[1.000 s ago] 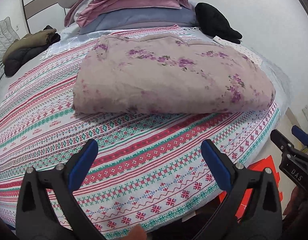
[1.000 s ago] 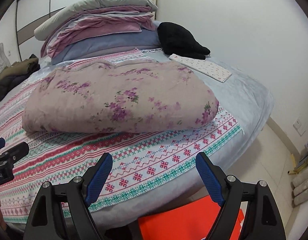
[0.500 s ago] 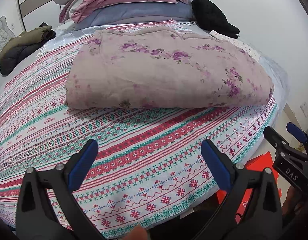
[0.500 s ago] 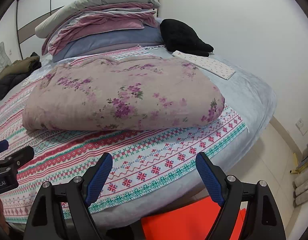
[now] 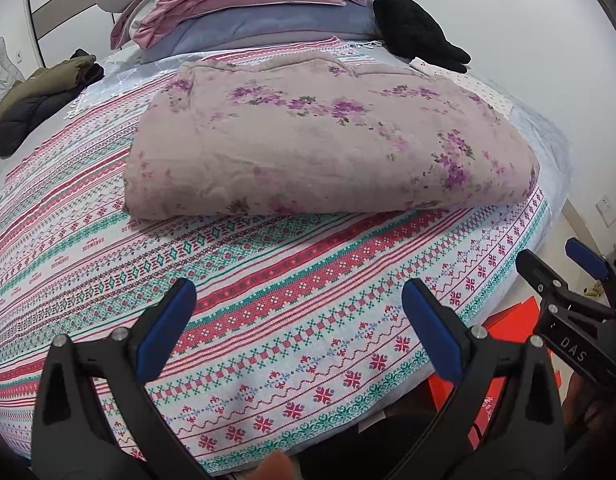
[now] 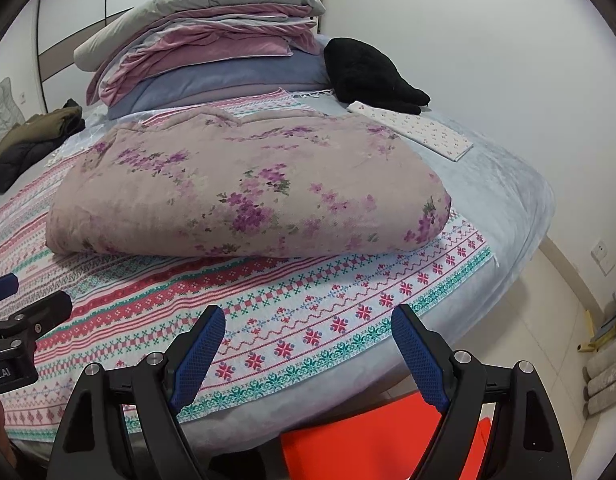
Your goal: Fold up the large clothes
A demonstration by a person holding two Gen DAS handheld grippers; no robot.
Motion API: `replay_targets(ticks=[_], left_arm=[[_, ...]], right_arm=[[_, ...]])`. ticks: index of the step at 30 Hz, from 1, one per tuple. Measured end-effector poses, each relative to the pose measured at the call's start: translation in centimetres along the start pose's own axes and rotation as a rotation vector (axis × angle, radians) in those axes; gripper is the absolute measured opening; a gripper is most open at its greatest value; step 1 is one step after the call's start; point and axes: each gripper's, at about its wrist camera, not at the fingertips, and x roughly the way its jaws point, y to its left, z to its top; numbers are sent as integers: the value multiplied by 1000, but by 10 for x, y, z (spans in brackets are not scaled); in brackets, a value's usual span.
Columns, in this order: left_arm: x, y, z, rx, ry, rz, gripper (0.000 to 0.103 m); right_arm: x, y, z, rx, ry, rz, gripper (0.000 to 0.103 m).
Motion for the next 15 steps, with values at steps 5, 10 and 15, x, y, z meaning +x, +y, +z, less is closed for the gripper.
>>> replay_targets(ticks=[5, 10, 15], left_arm=[[0, 0, 0, -1, -1, -1, 102], [-2, 0, 0, -3, 1, -3, 102], [-3, -1, 0, -4, 1, -4, 102]], right_arm=[[-1, 0, 1, -2, 0, -2, 86], [-2, 0, 2, -5, -1, -3, 86], [-3, 0, 3, -6, -3, 0, 86]])
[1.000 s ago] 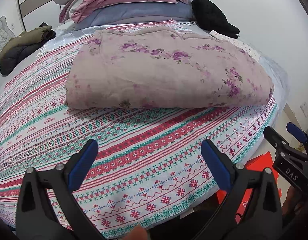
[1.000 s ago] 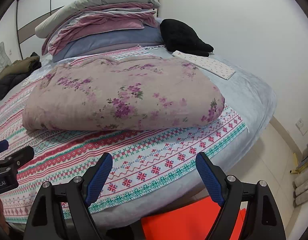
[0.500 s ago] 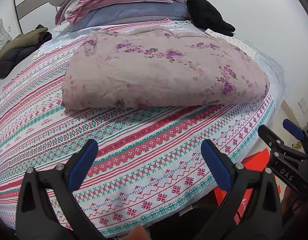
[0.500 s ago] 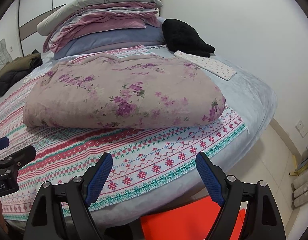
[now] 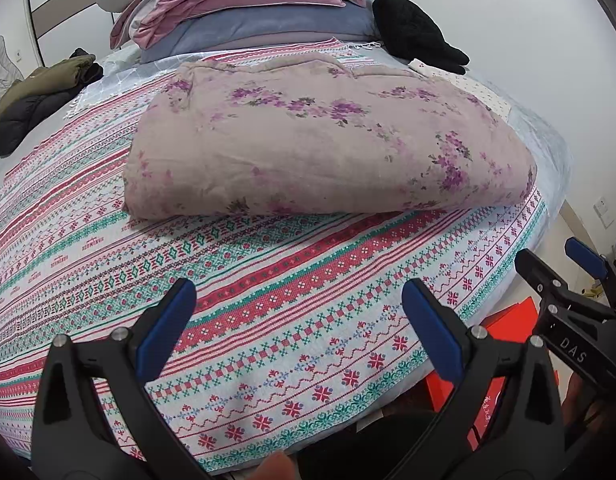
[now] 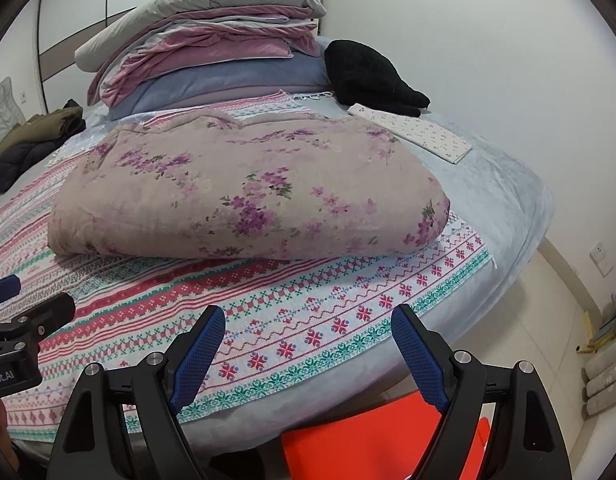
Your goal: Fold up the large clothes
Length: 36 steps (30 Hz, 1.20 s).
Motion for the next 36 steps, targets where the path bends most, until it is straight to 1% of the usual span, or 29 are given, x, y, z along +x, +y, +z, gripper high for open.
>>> replay_targets(ticks=[20, 36], left_arm=[[3, 0, 0, -3, 6, -5, 102], [3, 1, -1, -14, 15, -28, 102]], right_arm=[[3, 2, -1, -3, 12, -1, 86], [4, 4, -2, -7, 20, -3, 86]])
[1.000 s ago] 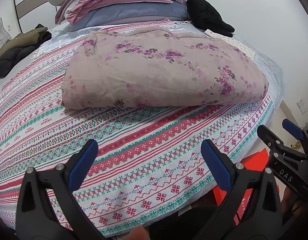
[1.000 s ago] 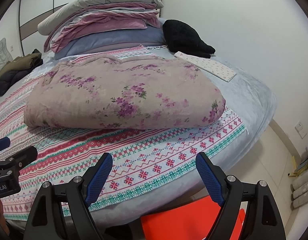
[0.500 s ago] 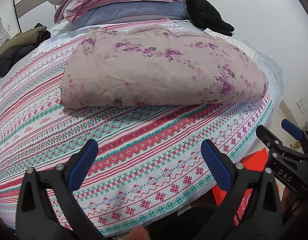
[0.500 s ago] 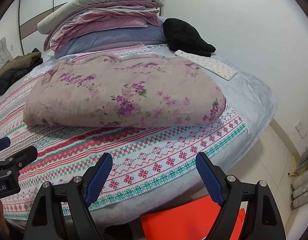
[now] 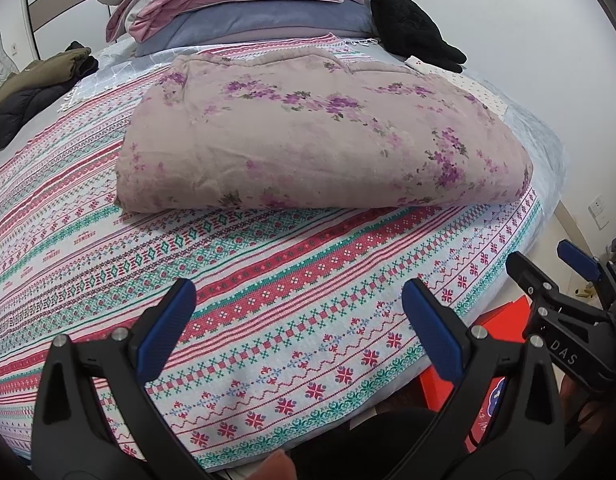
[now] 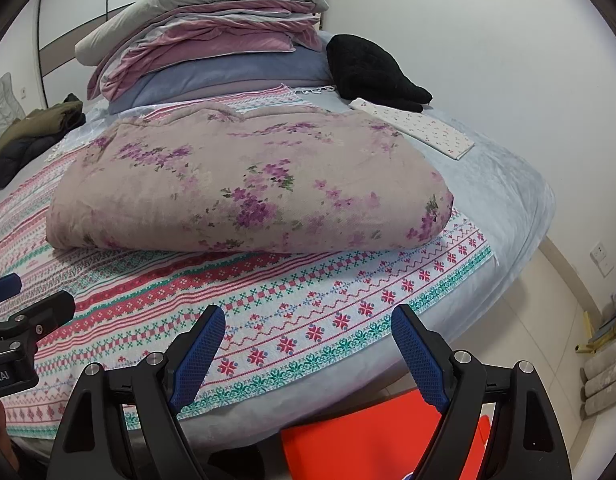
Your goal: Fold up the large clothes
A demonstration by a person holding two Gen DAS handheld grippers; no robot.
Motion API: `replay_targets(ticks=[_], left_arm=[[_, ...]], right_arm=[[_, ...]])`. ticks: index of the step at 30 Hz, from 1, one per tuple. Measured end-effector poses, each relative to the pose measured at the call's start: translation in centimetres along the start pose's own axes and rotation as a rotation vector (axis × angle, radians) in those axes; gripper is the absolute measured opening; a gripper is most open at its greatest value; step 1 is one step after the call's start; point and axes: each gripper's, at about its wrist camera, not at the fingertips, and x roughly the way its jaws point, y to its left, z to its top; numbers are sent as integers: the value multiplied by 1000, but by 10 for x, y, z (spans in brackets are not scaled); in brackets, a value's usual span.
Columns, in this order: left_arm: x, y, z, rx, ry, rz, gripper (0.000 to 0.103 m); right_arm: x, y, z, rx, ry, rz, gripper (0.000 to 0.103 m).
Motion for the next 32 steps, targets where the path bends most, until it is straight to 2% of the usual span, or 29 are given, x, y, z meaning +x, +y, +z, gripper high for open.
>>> replay_targets(ticks=[8, 19, 32], left_arm=[[6, -6, 0, -14, 14, -13, 102], [6, -16, -4, 16, 22, -16, 102], [2, -5, -4, 7, 20, -44, 102]], right_arm=[[0, -6, -2, 9, -3, 9, 86], [4, -12, -2, 26, 12, -13, 86], [7, -2, 4, 15, 20, -25, 86]])
